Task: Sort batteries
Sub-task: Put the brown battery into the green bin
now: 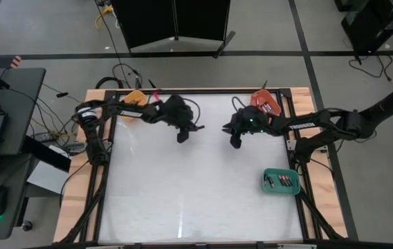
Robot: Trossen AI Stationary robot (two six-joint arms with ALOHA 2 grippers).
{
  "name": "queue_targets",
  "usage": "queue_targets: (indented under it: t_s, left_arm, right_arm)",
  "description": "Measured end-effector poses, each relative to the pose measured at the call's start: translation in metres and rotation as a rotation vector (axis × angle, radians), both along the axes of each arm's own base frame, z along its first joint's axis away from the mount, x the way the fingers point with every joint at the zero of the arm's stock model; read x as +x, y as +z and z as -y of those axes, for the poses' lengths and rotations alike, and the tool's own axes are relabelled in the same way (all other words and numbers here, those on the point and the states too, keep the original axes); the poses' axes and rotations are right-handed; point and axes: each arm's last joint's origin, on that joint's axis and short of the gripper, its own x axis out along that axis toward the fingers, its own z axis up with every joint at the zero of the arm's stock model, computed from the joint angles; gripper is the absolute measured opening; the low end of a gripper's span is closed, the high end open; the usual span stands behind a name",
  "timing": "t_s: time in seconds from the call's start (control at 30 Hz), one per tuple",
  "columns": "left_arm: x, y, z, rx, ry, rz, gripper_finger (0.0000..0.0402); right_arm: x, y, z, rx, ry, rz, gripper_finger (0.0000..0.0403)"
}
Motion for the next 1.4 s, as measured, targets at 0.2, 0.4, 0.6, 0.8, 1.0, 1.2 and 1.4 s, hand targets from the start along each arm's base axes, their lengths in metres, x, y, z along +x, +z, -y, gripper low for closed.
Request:
queue_targets:
  t_s: [0.2,0.4,0.6,0.8,1.0,1.2,1.4]
  left_arm:
    - [-0.024,-0.002,0.015,-0.04,0.031,0.396,0.0043]
    - [-0.043,0.006,0.023,-0.047,0.058,0.668,0.0043]
    - [-0.041,0.018,0.024,-0.029,0.041,0.766,0.0043]
    - [-0.033,0.032,0.021,-0.006,-0.006,0.828,0.0043]
    - [-0.025,0.045,0.02,0.023,-0.061,0.873,0.0043]
    - [-0.016,0.053,0.021,0.027,-0.077,0.879,0.0043]
    - [-0.009,0.056,0.021,0.036,-0.084,0.856,0.0043]
  right_arm:
    - [0.003,0.005,-0.003,0.016,0.026,0.245,0.007]
    - [0.022,0.019,-0.002,-0.025,0.05,0.435,0.0066]
    - [0.041,0.04,-0.002,-0.024,0.068,0.625,0.0095]
    - [0.056,0.061,-0.006,-0.012,0.083,0.713,0.0148]
    - [0.063,0.073,-0.005,-0.028,0.047,0.755,0.0189]
    - [0.064,0.075,-0.007,-0.058,0.063,0.762,0.0192]
    - [0.064,0.078,-0.01,-0.094,0.085,0.783,0.0158]
